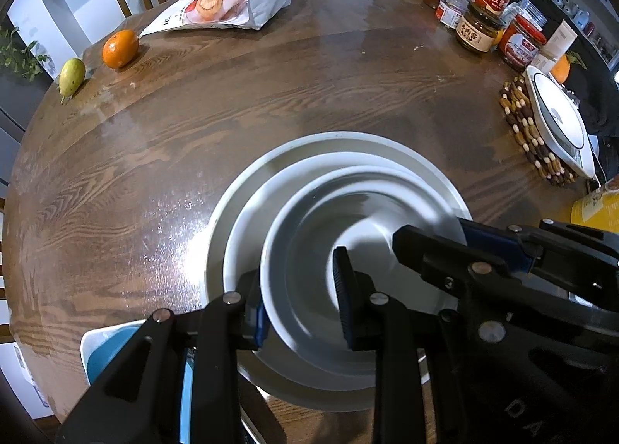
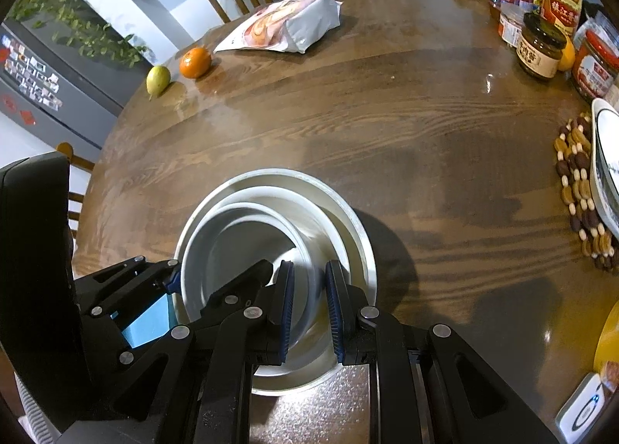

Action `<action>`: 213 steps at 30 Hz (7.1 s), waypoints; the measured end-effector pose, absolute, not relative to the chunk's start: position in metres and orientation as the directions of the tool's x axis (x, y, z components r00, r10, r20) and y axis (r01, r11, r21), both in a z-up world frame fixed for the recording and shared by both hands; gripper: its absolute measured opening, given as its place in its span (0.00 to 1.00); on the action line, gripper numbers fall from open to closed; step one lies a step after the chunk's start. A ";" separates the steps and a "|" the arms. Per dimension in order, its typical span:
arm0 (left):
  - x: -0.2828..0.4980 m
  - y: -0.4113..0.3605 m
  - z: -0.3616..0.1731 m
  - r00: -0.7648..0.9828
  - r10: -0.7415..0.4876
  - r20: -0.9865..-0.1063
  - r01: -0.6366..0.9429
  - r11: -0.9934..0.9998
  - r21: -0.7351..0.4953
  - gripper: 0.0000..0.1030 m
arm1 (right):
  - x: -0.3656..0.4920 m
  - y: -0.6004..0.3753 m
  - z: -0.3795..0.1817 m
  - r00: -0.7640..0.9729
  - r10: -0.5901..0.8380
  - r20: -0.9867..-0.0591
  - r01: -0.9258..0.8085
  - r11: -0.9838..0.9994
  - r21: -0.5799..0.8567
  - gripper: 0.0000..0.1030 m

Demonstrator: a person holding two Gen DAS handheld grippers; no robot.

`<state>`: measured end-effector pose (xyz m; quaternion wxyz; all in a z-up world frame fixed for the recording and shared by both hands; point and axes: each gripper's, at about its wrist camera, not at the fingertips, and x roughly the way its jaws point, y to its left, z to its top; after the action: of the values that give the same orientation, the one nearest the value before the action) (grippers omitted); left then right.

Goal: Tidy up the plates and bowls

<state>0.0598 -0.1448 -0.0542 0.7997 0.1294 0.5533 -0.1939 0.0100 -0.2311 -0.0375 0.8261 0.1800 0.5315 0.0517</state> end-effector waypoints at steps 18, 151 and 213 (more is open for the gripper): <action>0.070 -0.150 -0.054 0.308 -0.163 -0.937 0.446 0.895 -0.009 0.25 | 0.023 -0.235 -0.035 0.426 0.267 -0.864 0.101 0.935 0.339 0.19; 0.093 -0.068 -0.024 0.259 -0.175 -0.950 0.287 0.953 -0.097 0.55 | -0.005 -0.291 -0.036 0.430 0.339 -0.837 0.212 0.863 0.458 0.45; 0.083 -0.101 -0.040 0.300 -0.172 -0.938 0.341 0.938 -0.063 0.02 | 0.008 -0.273 -0.051 0.402 0.333 -0.853 0.196 0.879 0.435 0.10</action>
<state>0.0828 -0.1005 -0.0396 0.8029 0.0740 0.5694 -0.1599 0.0084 -0.2729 -0.0510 0.8013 0.2427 0.5452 0.0427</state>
